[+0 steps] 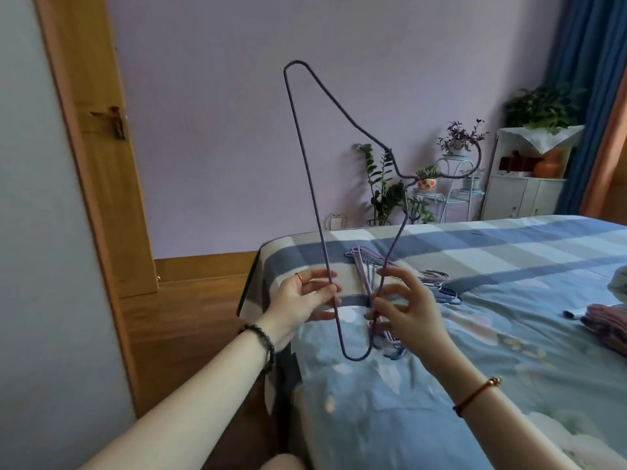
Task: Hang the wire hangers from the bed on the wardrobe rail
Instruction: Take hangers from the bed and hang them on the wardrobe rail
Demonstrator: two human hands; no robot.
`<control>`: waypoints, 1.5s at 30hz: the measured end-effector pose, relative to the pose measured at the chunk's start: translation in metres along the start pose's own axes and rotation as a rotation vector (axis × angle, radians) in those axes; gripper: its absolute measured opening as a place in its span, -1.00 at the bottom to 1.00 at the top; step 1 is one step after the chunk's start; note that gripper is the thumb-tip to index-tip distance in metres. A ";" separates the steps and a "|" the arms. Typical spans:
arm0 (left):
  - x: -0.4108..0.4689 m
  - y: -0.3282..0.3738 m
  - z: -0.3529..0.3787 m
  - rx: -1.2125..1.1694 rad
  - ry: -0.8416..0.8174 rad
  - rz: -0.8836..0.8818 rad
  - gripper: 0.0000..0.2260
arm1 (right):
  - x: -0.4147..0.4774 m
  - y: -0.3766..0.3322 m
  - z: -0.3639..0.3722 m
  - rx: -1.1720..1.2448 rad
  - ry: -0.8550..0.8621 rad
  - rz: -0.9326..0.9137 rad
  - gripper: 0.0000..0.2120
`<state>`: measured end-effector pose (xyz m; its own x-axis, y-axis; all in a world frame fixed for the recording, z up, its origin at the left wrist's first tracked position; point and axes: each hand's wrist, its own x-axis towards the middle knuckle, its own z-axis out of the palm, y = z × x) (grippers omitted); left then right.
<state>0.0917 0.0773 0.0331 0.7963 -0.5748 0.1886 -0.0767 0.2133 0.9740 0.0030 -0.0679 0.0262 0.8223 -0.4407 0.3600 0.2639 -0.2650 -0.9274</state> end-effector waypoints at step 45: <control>-0.429 0.343 -0.362 -0.148 1.210 0.712 -0.72 | -0.199 -0.368 0.512 0.513 -1.028 -0.657 -0.83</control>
<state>-0.0591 0.6829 0.2408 0.6354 0.6978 0.3308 -0.6726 0.2897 0.6810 0.0005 0.5564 0.2437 0.4136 0.5516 0.7244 0.7300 0.2746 -0.6259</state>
